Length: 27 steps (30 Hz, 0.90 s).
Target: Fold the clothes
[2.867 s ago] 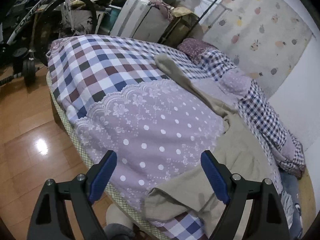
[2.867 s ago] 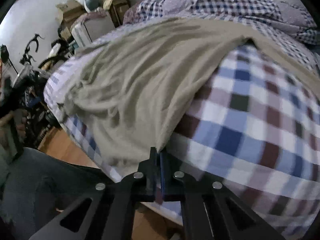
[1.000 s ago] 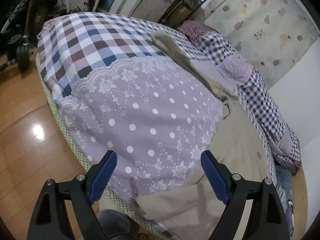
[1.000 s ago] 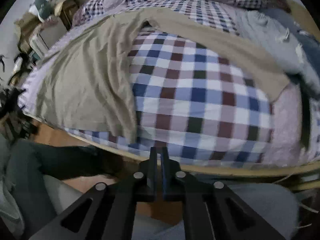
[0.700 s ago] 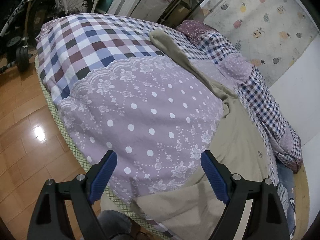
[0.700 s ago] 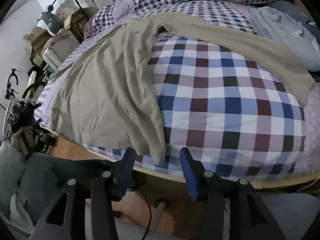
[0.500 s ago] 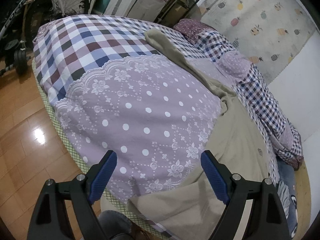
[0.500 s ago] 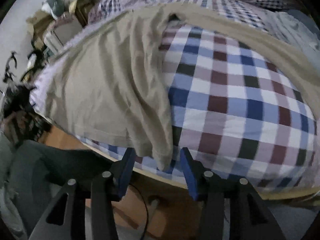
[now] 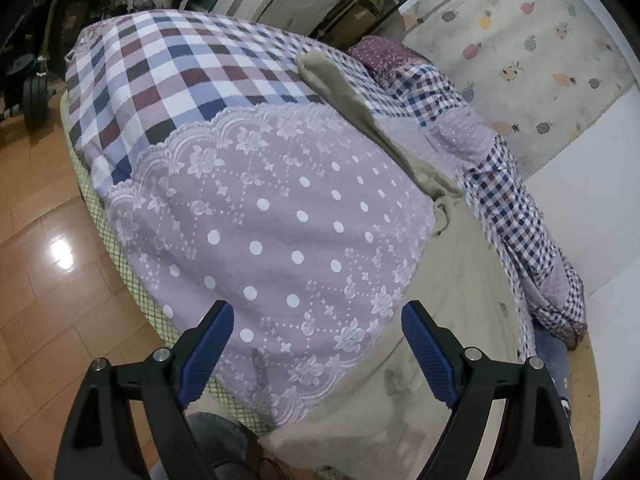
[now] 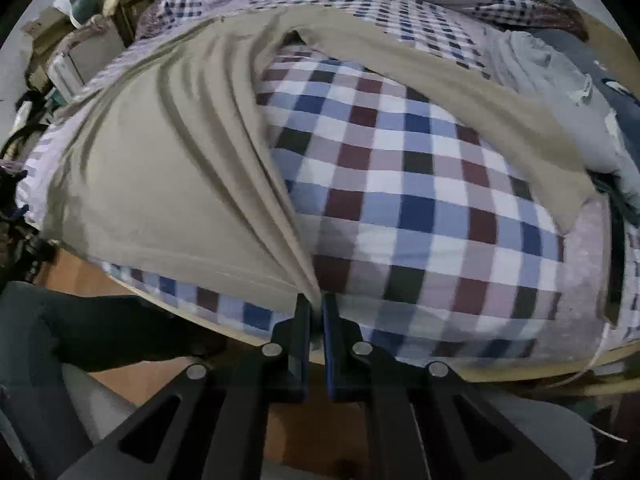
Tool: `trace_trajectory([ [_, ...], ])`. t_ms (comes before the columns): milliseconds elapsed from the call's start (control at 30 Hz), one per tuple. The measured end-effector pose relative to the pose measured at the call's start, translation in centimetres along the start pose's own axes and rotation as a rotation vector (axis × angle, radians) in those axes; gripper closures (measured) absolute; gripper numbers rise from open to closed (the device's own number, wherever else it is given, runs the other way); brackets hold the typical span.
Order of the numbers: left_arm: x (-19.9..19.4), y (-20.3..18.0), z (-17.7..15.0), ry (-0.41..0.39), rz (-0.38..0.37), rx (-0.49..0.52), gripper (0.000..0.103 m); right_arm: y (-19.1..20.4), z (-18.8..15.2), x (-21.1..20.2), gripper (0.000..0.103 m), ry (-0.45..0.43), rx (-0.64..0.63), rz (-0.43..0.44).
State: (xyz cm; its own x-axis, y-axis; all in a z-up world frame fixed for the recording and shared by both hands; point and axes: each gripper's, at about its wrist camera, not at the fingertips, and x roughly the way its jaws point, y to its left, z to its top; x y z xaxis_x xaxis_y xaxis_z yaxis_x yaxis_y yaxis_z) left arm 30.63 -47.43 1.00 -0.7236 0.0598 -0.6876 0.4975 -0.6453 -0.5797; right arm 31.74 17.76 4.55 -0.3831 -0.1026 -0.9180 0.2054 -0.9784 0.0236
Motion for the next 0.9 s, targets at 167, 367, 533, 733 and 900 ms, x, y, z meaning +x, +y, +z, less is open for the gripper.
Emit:
trace_trajectory([
  [167, 2.2, 0.5, -0.2, 0.133, 0.029, 0.016, 0.014, 0.5, 0.0, 0.8, 0.103, 0.046, -0.036, -0.127],
  [367, 5.2, 0.4, -0.4, 0.288, -0.012, 0.026, 0.029, -2.2, 0.5, 0.2, 0.102, 0.012, 0.072, -0.109],
  [533, 5.9, -1.8, -1.6, 0.351, -0.035, 0.137, 0.037, -0.3, 0.8, 1.1, 0.102, 0.029, 0.019, -0.118],
  [733, 6.5, -3.3, -2.3, 0.390, -0.038, 0.207, 0.041, 0.2, 1.1, 0.9, 0.102, -0.003, 0.020, -0.073],
  [900, 6.2, -2.8, -2.1, 0.377, 0.026, 0.182, 0.086, 0.8, 1.3, 0.7, 0.102, -0.044, 0.014, -0.002],
])
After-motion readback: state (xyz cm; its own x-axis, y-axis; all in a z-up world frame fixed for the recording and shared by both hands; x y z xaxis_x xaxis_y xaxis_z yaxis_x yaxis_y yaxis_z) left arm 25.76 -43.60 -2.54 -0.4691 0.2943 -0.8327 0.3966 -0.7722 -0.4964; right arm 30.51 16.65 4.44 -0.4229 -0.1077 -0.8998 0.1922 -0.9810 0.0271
